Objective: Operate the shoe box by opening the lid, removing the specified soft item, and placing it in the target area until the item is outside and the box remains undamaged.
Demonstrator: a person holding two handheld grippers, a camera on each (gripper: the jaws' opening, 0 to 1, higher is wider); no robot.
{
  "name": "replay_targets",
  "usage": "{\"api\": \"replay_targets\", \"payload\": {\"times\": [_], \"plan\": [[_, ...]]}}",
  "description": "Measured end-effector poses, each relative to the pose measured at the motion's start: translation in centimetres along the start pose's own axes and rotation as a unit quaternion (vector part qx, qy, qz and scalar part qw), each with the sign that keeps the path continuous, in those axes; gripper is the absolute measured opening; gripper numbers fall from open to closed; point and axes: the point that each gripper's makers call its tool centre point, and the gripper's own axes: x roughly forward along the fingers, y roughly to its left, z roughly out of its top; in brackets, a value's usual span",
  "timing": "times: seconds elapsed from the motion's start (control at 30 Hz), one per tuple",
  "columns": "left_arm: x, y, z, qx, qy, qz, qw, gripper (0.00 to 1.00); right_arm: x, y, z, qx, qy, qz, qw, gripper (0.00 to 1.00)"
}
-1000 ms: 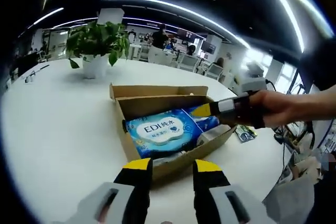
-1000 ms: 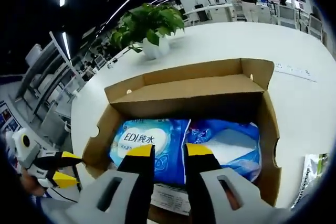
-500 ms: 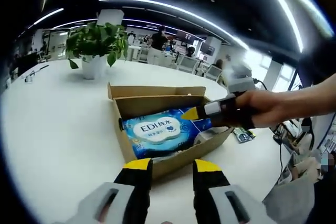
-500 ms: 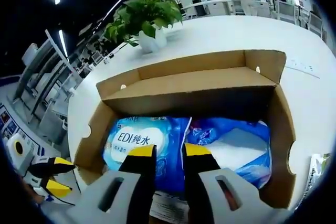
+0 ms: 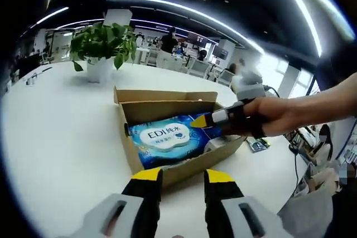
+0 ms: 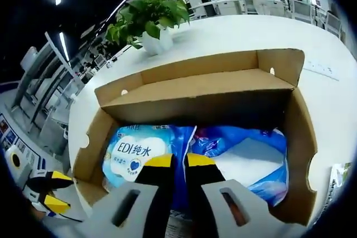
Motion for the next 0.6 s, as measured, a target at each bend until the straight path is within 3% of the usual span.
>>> {"api": "replay_targets", "payload": {"times": [0.2, 0.33, 0.6], "plan": [[0.0, -0.3, 0.1, 0.002, 0.001, -0.004, 1.0, 0.3, 0.2, -0.1, 0.1, 0.01, -0.009, -0.002, 0.9999, 0.01], [0.0, -0.2, 0.0, -0.001, 0.001, -0.003, 1.0, 0.29, 0.1, 0.1, 0.1, 0.056, -0.011, -0.002, 0.9983, 0.0], [-0.1, -0.6, 0.0, 0.002, 0.004, -0.008, 1.0, 0.29, -1.3, 0.8, 0.2, 0.058, -0.016, 0.01, 0.9982, 0.0]]}}
